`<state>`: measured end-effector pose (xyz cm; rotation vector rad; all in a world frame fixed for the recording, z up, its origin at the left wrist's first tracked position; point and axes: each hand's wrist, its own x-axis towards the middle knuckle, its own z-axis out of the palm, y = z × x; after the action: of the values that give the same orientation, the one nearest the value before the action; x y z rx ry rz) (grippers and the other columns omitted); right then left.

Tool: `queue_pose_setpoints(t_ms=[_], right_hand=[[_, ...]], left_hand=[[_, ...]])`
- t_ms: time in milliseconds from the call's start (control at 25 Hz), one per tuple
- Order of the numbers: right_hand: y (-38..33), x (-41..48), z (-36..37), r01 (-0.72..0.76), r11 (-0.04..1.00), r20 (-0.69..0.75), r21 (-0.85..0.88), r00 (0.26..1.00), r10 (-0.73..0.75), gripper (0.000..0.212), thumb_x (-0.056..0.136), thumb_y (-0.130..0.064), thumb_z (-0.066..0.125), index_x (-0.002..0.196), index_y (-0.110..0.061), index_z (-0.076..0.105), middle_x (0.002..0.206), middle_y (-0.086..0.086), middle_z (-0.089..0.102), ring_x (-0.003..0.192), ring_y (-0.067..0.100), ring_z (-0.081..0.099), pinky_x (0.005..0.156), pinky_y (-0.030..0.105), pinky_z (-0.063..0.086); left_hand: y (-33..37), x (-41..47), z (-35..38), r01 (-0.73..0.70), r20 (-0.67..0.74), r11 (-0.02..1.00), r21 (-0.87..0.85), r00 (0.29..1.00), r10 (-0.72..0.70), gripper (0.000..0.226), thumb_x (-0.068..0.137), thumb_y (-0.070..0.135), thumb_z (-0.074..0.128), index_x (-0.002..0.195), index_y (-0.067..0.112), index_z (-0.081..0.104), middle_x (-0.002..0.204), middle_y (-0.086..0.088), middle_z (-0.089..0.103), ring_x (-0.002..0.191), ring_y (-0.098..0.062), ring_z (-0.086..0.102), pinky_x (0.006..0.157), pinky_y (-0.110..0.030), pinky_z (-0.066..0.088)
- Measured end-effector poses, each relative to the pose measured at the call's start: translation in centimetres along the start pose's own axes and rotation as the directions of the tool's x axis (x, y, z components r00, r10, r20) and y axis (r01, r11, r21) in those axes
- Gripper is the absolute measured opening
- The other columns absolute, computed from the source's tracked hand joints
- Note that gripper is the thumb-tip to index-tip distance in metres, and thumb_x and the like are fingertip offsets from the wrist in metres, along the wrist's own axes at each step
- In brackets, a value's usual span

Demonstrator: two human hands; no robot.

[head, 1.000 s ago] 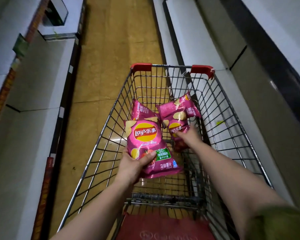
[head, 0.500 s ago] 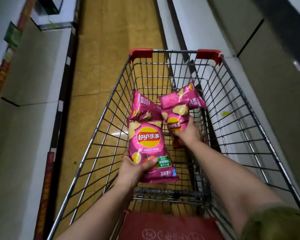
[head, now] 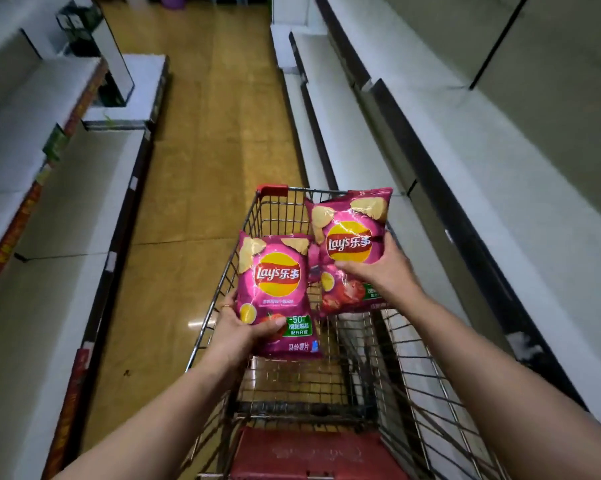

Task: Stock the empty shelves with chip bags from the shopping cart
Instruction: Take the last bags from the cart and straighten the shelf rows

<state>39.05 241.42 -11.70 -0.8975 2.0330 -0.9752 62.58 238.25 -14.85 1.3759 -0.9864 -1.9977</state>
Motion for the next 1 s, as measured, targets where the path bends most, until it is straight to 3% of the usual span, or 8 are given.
queue_pose_setpoints(t_ms=[80, 200, 320, 440, 600, 840, 1000], right_hand=[[-3.3, -3.2, -2.3, 0.072, 0.996, 0.013, 0.042, 0.997, -0.073, 0.082, 0.063, -0.044, 0.079, 0.129, -0.022, 0.037, 0.117, -0.001, 0.057, 0.099, 0.016, 0.060, 0.092, 0.040, 0.049], [-7.5, -7.6, -5.1, 0.126, 0.991, -0.002, 0.053, 0.992, -0.126, 0.074, 0.062, -0.057, 0.066, 0.125, -0.029, 0.038, 0.107, -0.007, 0.059, 0.095, 0.016, 0.064, 0.089, 0.042, 0.052], [-11.0, -11.8, -7.7, 0.188, 0.975, -0.071, 0.116, 0.981, -0.181, 0.058, 0.065, -0.066, 0.062, 0.112, -0.037, 0.044, 0.108, -0.005, 0.065, 0.091, 0.019, 0.069, 0.087, 0.046, 0.054], [-13.9, -15.5, -10.4, 0.230, 0.965, -0.150, 0.129, 0.966, -0.210, 0.064, 0.063, -0.068, 0.066, 0.112, -0.033, 0.048, 0.108, 0.000, 0.069, 0.087, 0.019, 0.071, 0.083, 0.046, 0.056], [-17.3, -20.6, -14.0, 0.282, 0.948, -0.243, 0.148, 0.939, -0.242, 0.062, 0.063, -0.064, 0.070, 0.110, -0.027, 0.052, 0.102, 0.002, 0.072, 0.083, 0.021, 0.072, 0.082, 0.049, 0.056], [-19.6, -30.4, -19.3, 0.392, 0.918, -0.477, 0.066, 0.820, -0.315, 0.058, 0.065, -0.062, 0.066, 0.111, -0.030, 0.051, 0.101, -0.001, 0.072, 0.082, 0.017, 0.072, 0.081, 0.044, 0.057], [-19.7, -37.6, -22.8, 0.386, 0.922, -0.633, -0.004, 0.713, -0.301, 0.042, 0.064, -0.061, 0.059, 0.095, -0.035, 0.049, 0.096, -0.008, 0.069, 0.078, 0.012, 0.071, 0.077, 0.038, 0.059]], left_hand=[[2.4, -1.4, 0.2, -0.056, 0.049, 0.998, 0.005, 0.997, 0.056, 0.094, 0.054, 0.003, 0.081, 0.134, 0.016, 0.034, 0.114, -0.009, 0.062, 0.101, -0.026, 0.063, 0.077, -0.037, 0.053], [5.5, -3.7, 1.1, -0.136, 0.143, 0.991, -0.011, 0.980, 0.136, 0.099, 0.048, 0.004, 0.088, 0.133, 0.015, 0.037, 0.116, -0.011, 0.063, 0.103, -0.029, 0.064, 0.085, -0.042, 0.053], [8.3, -6.4, 2.6, -0.196, 0.250, 0.980, -0.037, 0.948, 0.199, 0.094, 0.049, 0.006, 0.088, 0.130, 0.018, 0.041, 0.113, -0.011, 0.066, 0.098, -0.030, 0.067, 0.082, -0.042, 0.055], [10.7, -9.2, 4.3, -0.241, 0.329, 0.969, -0.050, 0.912, 0.244, 0.097, 0.044, 0.013, 0.090, 0.128, 0.019, 0.043, 0.106, -0.009, 0.069, 0.088, -0.029, 0.071, 0.080, -0.050, 0.056], [14.0, -13.1, 7.5, -0.305, 0.431, 0.943, -0.133, 0.839, 0.332, 0.084, 0.052, 0.005, 0.083, 0.125, 0.018, 0.045, 0.106, -0.011, 0.068, 0.083, -0.025, 0.071, 0.062, -0.034, 0.058], [17.1, -19.5, 14.1, -0.408, 0.592, 0.901, -0.147, 0.693, 0.410, 0.082, 0.053, 0.013, 0.085, 0.125, 0.021, 0.046, 0.108, -0.008, 0.068, 0.093, -0.026, 0.069, 0.062, -0.027, 0.056], [17.5, -25.4, 18.5, -0.474, 0.680, 0.868, -0.150, 0.587, 0.439, 0.078, 0.054, 0.006, 0.085, 0.122, 0.019, 0.047, 0.101, -0.007, 0.069, 0.082, -0.021, 0.070, 0.052, -0.021, 0.054]])
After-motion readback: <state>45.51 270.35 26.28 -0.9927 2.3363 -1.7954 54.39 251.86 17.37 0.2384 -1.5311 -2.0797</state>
